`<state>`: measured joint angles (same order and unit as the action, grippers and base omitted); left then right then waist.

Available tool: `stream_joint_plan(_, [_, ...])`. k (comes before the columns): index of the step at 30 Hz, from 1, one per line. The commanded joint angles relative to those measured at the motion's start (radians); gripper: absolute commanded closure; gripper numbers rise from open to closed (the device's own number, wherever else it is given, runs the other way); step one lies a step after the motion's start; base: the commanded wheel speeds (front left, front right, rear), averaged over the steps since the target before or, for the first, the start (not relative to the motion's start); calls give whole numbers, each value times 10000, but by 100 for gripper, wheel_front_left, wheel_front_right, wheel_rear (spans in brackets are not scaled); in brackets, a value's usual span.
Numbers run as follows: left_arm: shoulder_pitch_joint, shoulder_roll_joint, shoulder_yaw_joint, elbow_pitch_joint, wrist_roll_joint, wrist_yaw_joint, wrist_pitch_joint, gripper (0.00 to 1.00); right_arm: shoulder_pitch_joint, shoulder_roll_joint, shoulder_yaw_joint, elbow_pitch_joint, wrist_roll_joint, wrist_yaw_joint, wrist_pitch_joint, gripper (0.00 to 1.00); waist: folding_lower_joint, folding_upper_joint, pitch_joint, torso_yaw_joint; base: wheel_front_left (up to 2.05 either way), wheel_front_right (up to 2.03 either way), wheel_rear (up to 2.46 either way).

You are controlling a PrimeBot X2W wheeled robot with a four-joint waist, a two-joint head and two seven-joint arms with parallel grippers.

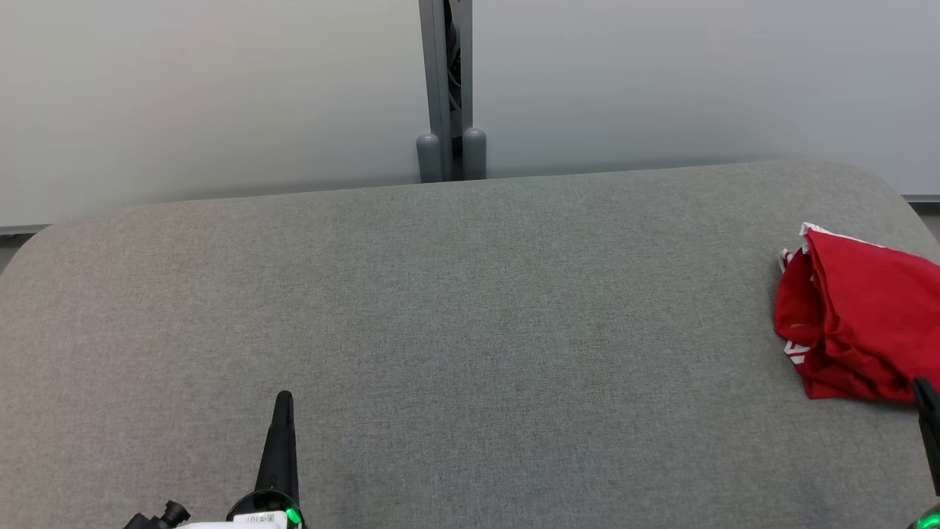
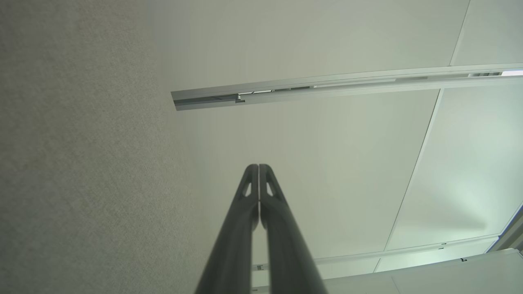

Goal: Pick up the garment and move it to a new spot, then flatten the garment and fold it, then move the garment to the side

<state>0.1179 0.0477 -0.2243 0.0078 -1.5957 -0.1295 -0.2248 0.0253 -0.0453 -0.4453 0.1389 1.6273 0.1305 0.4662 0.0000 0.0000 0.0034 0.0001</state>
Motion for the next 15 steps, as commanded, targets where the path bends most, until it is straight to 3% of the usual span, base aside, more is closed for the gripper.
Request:
stream_joint_plan(1, [61,14,10,-36,-13,-52,-7,100,-95,-94,-26,-9,38,4,32,100,0,0,0,0,0,0,0])
stream_joint_plan(15, [61,14,9,-37,-14,-52,-9,100,-91,-94,-18,-10,45,4,24,100,0,0,0,0,0,0,0])
